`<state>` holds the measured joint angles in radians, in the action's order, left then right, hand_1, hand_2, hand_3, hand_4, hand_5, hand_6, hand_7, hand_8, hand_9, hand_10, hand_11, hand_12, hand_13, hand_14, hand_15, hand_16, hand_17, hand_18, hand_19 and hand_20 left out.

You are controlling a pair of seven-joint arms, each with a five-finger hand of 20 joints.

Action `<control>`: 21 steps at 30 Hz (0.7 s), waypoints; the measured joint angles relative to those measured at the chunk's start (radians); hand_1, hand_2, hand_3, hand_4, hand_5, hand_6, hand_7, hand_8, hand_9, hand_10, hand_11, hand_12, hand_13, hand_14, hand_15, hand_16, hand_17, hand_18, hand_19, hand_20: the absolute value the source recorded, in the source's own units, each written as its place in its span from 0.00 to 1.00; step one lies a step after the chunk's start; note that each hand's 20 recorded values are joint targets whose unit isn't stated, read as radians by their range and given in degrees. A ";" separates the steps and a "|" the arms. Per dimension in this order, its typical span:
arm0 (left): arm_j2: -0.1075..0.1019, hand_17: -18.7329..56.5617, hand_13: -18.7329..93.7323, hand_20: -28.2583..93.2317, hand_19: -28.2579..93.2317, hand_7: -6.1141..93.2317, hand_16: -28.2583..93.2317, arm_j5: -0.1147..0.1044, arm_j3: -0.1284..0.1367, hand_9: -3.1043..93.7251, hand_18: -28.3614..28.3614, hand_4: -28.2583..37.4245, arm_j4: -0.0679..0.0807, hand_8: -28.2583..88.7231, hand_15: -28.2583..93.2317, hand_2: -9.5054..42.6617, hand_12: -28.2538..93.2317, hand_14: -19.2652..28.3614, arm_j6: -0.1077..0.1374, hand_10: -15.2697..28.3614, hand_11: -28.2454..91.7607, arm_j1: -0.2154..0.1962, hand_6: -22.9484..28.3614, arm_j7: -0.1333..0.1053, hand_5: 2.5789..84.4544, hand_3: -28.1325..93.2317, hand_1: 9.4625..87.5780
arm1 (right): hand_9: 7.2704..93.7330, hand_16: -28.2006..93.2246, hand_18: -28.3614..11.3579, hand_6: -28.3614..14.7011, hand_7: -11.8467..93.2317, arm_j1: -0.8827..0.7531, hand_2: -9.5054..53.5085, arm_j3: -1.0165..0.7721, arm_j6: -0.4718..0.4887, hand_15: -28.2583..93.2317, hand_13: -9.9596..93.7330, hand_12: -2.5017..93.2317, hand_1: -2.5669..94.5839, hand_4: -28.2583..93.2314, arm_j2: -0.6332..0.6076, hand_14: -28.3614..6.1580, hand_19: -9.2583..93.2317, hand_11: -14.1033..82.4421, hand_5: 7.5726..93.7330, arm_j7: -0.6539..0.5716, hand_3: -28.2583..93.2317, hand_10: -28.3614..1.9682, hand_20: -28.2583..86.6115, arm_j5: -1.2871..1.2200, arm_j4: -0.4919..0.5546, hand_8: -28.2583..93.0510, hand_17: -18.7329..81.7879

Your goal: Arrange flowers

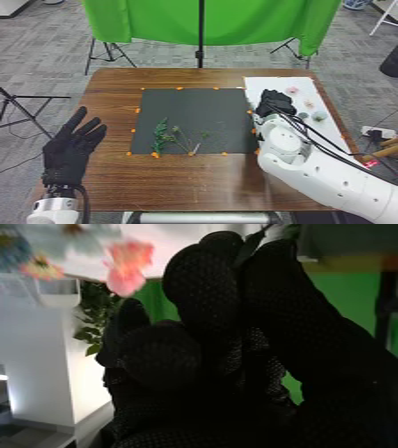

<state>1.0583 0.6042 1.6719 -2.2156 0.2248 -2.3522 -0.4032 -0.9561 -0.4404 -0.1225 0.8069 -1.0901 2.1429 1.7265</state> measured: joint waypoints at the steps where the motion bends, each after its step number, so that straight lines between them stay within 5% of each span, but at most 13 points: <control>1: 0.000 0.11 0.37 0.21 0.68 0.16 0.13 0.000 0.000 0.39 1.00 0.00 -0.001 0.16 0.65 0.32 0.31 1.00 0.000 0.82 0.42 -0.001 0.59 0.000 0.39 0.90 0.14 | 0.96 0.41 0.12 0.61 0.31 -0.003 0.00 -0.008 0.000 0.85 0.88 0.30 0.59 0.00 -0.004 0.59 1.00 0.57 0.98 0.003 0.83 0.57 0.50 0.001 0.013 0.31 0.55; 21: -0.007 0.11 0.37 0.21 0.68 0.16 0.13 0.000 0.002 0.39 1.00 0.00 -0.008 0.16 0.65 0.32 0.31 1.00 0.002 0.83 0.42 -0.020 0.59 -0.014 0.39 0.90 0.14 | 0.98 0.41 0.08 0.60 0.30 -0.129 0.00 -0.093 0.033 0.85 0.90 0.27 0.59 0.00 0.123 0.57 1.00 0.59 0.99 -0.017 0.83 0.53 0.55 0.030 0.148 0.32 0.57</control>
<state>1.0515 0.6040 1.6738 -2.2240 0.2269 -2.3718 -0.4175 -1.0849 -0.5335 -0.0893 0.9295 -1.1069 2.1729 1.8741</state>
